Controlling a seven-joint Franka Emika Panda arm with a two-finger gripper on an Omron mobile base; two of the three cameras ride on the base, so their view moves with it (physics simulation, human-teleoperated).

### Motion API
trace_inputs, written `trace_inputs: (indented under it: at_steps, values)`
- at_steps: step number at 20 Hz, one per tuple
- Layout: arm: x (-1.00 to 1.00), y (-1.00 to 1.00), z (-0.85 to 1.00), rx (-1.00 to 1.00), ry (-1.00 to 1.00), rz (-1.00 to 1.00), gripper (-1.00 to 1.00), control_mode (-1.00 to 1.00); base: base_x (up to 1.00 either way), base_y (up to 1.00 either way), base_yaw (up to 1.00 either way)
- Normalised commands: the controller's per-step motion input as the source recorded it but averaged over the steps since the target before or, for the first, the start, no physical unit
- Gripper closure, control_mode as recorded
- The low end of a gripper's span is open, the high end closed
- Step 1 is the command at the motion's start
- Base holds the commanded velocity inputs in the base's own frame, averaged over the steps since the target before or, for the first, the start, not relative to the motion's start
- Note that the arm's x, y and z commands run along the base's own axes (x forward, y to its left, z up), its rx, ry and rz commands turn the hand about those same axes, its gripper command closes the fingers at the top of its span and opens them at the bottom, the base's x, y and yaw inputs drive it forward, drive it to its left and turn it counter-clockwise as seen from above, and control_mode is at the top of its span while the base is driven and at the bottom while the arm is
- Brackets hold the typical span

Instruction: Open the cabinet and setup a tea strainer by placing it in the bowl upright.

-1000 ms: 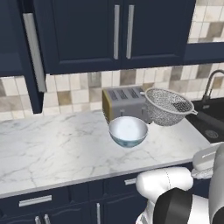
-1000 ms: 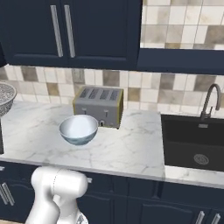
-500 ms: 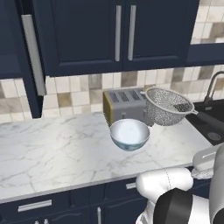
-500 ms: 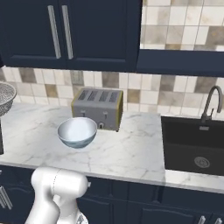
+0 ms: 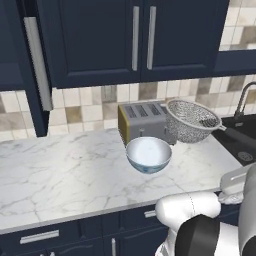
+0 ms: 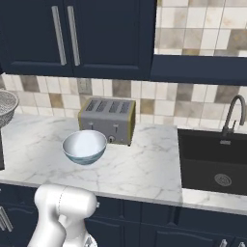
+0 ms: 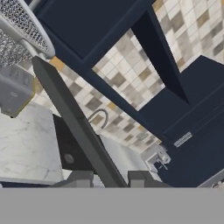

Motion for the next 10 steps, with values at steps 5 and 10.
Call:
trace_inputs:
  at_steps: [5,10]
  values:
    - [0.25,-0.08,0.00,0.00,0.00,0.00,1.00,-1.00,0.00,0.00,0.00]
    - [0.34,-0.23,0.00,0.00,0.00,0.02,1.00,-1.00,0.00,0.00,0.00]
